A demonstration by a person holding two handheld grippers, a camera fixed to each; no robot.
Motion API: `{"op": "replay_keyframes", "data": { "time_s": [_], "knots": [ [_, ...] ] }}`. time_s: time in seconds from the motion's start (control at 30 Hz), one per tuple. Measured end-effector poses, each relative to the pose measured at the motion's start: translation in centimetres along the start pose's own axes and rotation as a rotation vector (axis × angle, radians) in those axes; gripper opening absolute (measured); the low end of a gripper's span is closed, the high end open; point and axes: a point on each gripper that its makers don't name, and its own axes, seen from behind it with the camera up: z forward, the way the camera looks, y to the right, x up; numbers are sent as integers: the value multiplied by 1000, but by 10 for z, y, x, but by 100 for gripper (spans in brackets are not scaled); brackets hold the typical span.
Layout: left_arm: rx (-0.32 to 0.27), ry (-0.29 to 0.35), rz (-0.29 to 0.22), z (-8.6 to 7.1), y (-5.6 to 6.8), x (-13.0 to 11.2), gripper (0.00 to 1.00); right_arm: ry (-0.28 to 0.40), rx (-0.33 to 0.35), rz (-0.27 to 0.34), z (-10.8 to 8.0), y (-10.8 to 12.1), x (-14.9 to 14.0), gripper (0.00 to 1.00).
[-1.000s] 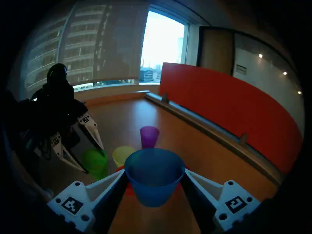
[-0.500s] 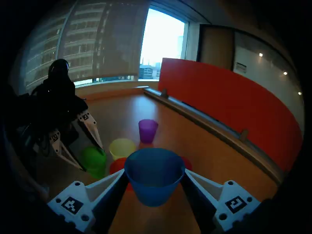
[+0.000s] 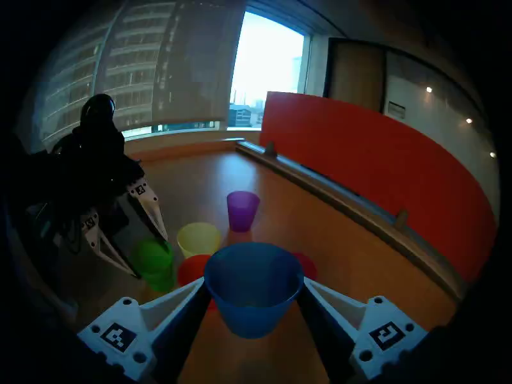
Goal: Pour water
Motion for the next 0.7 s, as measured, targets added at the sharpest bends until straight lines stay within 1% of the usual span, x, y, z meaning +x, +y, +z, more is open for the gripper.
{"op": "replay_keyframes", "data": {
  "time_s": [0.37,0.7],
  "knots": [
    [-10,2,-10,-1,3,-3,88,-10,-4,12,6,-1,-9,90],
    [-26,4,-39,-4,4,0,92,-17,-5,27,11,-3,-16,91]
  ]
}}
